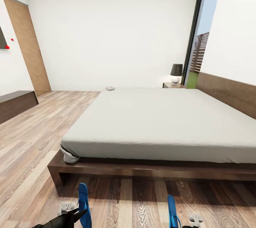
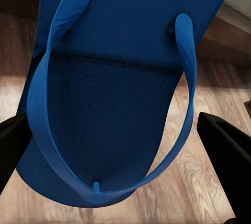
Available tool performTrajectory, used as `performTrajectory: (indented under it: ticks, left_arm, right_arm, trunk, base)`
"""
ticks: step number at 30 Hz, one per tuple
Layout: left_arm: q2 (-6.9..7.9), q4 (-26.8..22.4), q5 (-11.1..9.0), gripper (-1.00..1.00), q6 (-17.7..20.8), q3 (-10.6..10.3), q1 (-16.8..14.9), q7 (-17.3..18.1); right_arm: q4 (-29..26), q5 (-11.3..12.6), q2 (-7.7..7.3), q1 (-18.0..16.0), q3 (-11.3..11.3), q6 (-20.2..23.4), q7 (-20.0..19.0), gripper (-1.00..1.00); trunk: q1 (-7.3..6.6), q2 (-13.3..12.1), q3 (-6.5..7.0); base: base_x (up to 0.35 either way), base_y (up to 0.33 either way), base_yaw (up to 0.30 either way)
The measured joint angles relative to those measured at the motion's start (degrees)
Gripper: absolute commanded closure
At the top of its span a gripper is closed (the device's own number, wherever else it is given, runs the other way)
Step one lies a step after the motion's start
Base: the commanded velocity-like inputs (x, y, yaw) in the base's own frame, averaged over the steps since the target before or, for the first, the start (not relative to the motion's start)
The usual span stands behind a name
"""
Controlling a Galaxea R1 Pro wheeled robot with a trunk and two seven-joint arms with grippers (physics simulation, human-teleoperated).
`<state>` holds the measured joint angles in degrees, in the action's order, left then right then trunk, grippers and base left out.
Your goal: In the bedroom, move the book from the bed onto either nightstand, and place the two sandals side by side next to the bed.
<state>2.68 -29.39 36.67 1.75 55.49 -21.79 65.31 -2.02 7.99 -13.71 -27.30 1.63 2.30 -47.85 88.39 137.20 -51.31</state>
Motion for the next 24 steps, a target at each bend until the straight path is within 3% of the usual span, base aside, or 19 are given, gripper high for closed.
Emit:
performTrajectory:
  ticks: [13,15,17,18,20,22,24]
  left_arm:
    - [0.0,-0.1,0.1,1.0,0.0,-0.2,0.0,-0.4]
    - [0.12,-0.2,0.5,1.0,0.0,-0.3,0.0,-4.3]
    - [0.03,-0.2,1.4,1.0,0.2,-0.3,0.0,-12.1]
    - [-0.24,-0.1,3.3,1.0,0.3,-0.8,0.0,-20.9]
    - [-1.05,-0.1,5.2,1.0,0.3,-1.3,0.0,-25.0]
    - [-1.11,-0.1,5.6,1.0,0.3,-1.3,0.0,-26.3]
    - [-1.25,0.0,5.8,1.0,0.3,-1.2,0.0,-36.3]
  right_arm:
    - [0.0,0.1,-0.43,0.0,0.1,0.0,0.0,1.0]
    - [0.0,0.2,-0.47,0.0,0.2,0.0,0.0,1.0]
    - [0.0,0.2,-0.5,0.0,0.2,0.0,0.0,1.0]
    - [-0.1,0.2,-0.45,0.0,0.3,0.0,0.0,1.0]
    - [-0.1,0.2,-0.51,0.0,0.3,0.0,0.0,1.0]
    - [-0.1,0.2,-0.56,0.0,0.4,0.0,0.0,1.0]
    - [-0.1,0.2,-0.6,0.0,0.4,0.0,0.0,1.0]
  trunk:
    - [0.0,0.0,0.0]
    - [0.0,0.0,0.0]
    - [0.0,0.0,0.0]
    - [0.0,0.0,0.0]
    - [0.0,0.0,0.0]
    - [0.0,0.0,0.0]
    - [0.0,0.0,0.0]
  base:
    - [0.0,0.0,0.001]
    - [0.0,0.0,0.0]
    - [0.0,0.0,0.0]
    - [0.0,0.0,0.0]
    - [0.0,0.0,0.0]
    - [0.0,0.0,0.0]
    - [0.0,0.0,0.0]
